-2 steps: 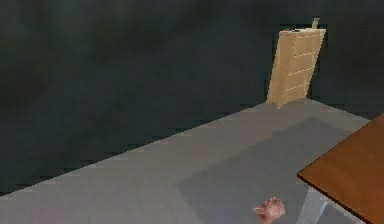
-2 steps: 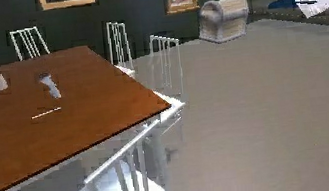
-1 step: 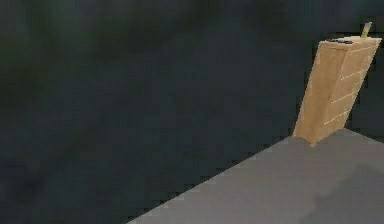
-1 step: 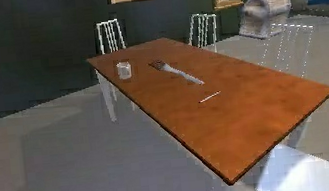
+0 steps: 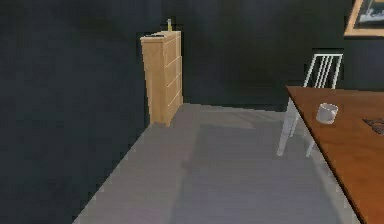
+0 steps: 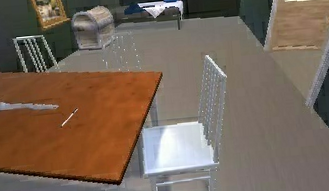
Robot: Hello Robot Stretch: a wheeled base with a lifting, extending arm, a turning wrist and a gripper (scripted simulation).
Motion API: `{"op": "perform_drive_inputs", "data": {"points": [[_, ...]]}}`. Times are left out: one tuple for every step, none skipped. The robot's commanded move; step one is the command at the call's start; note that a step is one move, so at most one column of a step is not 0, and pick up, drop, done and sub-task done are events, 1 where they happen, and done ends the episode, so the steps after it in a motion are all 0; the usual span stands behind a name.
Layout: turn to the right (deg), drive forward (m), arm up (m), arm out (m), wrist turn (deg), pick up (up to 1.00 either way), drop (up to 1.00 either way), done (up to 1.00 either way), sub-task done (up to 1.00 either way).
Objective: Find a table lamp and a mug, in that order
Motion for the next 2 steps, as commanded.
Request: {"op": "perform_drive_inputs", "data": {"points": [[12.0,0.00,0.00,0.00,0.0,0.00,0.00,0.00,0.00],[0.0,0.70,0.00,0.00,0.0,0.00,0.00,0.00,0.00]]}}
